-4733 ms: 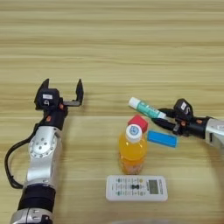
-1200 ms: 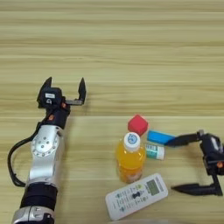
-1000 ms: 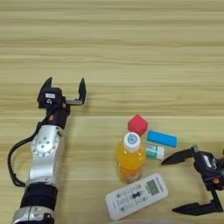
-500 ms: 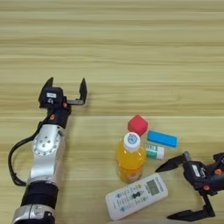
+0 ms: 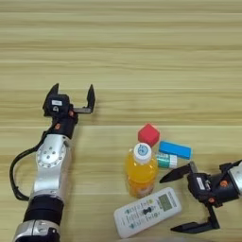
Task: Move the objects on the table
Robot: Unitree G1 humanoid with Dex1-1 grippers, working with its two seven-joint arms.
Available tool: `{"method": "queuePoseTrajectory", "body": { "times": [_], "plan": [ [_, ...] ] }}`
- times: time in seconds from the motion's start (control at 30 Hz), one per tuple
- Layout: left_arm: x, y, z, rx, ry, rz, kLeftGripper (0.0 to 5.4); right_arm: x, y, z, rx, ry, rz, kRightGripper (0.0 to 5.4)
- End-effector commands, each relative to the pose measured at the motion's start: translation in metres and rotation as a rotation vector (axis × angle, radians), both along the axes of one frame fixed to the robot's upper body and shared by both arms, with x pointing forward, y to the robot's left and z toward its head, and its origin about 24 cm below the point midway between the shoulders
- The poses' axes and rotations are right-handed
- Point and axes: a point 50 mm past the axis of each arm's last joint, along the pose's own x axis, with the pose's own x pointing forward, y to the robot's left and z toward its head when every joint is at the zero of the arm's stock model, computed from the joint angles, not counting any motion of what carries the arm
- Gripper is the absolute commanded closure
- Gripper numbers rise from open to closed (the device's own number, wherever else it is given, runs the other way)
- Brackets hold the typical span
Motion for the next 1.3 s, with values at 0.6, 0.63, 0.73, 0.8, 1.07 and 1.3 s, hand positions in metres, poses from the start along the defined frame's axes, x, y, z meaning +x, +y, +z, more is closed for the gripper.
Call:
{"method": "queuePoseTrajectory", "body": {
  "times": [0.6,0.63,0.73,0.8,1.07,1.3],
  "plan": [
    [0.001,-0.004,0.004,0.013,-0.021,-0.008,0.0,0.0,0.002,0.006,0.016,-0.011,0.006,2.4],
    [0.001,-0.004,0.004,0.014,-0.021,-0.008,0.0,0.0,0.001,0.007,0.016,-0.01,0.007,2.4],
    [0.001,-0.004,0.004,0.013,-0.021,-0.006,0.0,0.0,0.0,0.008,0.018,-0.007,0.006,2.4],
    [0.001,-0.004,0.004,0.013,-0.021,-0.005,0.0,-0.001,0.0,0.009,0.02,-0.005,0.006,2.4],
    [0.001,-0.005,0.004,0.013,-0.022,-0.006,0.0,-0.002,-0.001,0.012,0.029,0.004,0.008,2.4],
    [0.001,-0.004,0.004,0.014,-0.02,-0.007,0.0,-0.004,-0.002,0.016,0.054,0.018,0.007,2.4]
  ]
}}
